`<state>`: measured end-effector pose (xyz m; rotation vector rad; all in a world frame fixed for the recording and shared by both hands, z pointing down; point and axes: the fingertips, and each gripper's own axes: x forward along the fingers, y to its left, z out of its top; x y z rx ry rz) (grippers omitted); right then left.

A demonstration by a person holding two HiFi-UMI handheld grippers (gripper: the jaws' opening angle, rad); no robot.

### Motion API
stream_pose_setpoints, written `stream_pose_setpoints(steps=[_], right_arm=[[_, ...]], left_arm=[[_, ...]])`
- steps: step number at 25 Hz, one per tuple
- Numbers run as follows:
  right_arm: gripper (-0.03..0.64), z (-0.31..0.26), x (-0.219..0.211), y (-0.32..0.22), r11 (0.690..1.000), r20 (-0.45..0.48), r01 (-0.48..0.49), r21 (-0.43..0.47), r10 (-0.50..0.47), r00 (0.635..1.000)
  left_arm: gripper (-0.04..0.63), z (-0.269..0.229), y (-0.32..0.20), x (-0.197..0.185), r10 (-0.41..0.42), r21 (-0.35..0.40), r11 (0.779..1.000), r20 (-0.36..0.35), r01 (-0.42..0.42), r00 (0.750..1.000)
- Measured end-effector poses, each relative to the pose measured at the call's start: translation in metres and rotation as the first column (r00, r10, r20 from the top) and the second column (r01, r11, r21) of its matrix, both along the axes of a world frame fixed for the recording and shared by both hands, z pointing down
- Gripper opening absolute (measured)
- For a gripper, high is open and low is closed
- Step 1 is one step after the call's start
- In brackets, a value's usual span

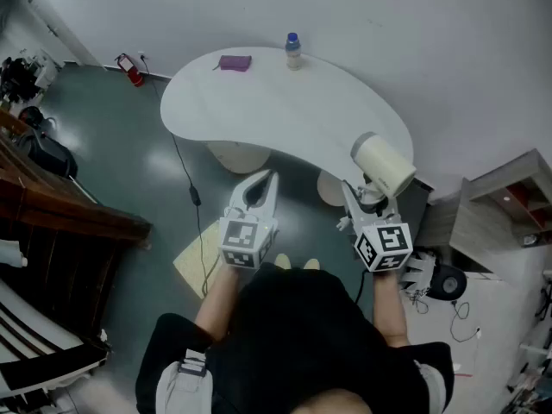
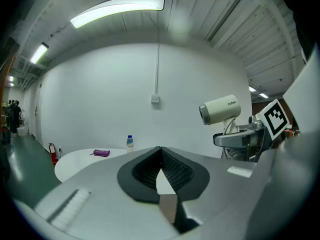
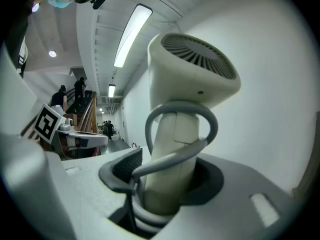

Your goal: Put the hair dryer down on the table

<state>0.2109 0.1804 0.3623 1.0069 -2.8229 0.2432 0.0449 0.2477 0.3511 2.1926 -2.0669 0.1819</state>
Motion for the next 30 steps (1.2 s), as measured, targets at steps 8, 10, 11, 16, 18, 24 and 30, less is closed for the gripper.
stream_pose_setpoints(steps=[8,10,11,16,18,24,30], right_arm=[[0.232,0.001,-0.002,0.003,1.0,0.001,0.0,-0.007,0.0,1.0],[0.232,0.001,-0.003,0.004,1.0,0.002,0.001,-0.007,-0.001,1.0],[0.232,0.0,-0.004,0.005,1.0,0.003,0.001,-0.008,-0.001,1.0],[0.232,-0.001,-0.01,0.006,1.0,0.004,0.003,-0.021,-0.003,1.0],[0.232,-0.002,-0.015,0.009,1.0,-0.003,0.006,-0.018,-0.006,1.0],[0.23,-0.004,-0.039,0.019,0.999,-0.02,0.032,-0.007,-0.032,0.999],[0.229,-0.006,-0.064,0.032,0.999,-0.006,0.054,-0.01,-0.054,0.999]], left_arm=[[0.006,-0.001,0.003,-0.001,0.001,-0.002,1.0,-0.009,-0.001,1.0],[0.006,-0.001,0.004,-0.001,0.002,0.0,1.0,-0.01,-0.002,1.0],[0.006,-0.001,0.005,-0.002,0.002,0.002,1.0,-0.01,-0.002,1.0],[0.006,-0.002,0.01,-0.01,-0.006,0.01,1.0,-0.011,0.006,1.0],[0.006,-0.002,0.014,-0.016,-0.01,0.011,1.0,-0.01,0.01,1.0],[0.006,-0.002,0.023,-0.037,-0.019,0.017,1.0,-0.02,0.02,1.0],[0.006,-0.001,0.035,-0.059,-0.026,0.027,0.999,-0.031,0.027,0.999]])
